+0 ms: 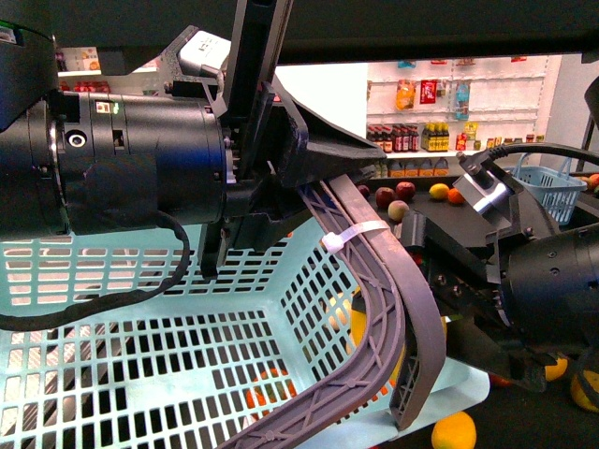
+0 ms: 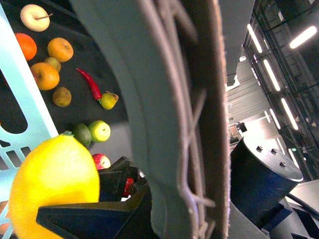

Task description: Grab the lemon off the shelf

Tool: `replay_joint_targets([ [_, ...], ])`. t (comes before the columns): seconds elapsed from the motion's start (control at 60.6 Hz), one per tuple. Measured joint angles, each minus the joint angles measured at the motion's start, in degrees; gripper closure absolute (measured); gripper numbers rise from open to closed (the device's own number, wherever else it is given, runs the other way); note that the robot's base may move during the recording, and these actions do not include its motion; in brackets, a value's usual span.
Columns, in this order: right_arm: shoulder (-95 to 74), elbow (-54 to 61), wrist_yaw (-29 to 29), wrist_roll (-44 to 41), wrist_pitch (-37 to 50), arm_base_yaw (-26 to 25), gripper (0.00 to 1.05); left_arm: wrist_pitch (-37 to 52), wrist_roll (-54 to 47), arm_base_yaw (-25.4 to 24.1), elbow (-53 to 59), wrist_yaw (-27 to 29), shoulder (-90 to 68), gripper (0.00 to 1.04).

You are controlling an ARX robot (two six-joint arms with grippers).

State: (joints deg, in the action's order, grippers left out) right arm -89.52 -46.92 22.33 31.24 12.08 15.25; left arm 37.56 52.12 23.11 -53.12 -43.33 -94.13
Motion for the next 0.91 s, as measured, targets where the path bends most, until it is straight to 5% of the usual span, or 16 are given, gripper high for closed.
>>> replay_joint_targets([
  [0.182,-0.1,0.0,-0.1,0.0,2.5,-2.0,0.01,0.0,0.0,0.0,0.0,0.0,0.0,0.96],
  [0.561,-13.3,-11.7,-6.4,0.6,0.4,-21.1,0.02,0.0,0.4,0.0,0.0,0.2,-0.2,0.96],
  [0.908,-38.6,-25.3,-16.9,8.4,-9.6,-20.1,0.02,0.0,0.6,0.0,0.0,-0.2,-0.2,0.96],
])
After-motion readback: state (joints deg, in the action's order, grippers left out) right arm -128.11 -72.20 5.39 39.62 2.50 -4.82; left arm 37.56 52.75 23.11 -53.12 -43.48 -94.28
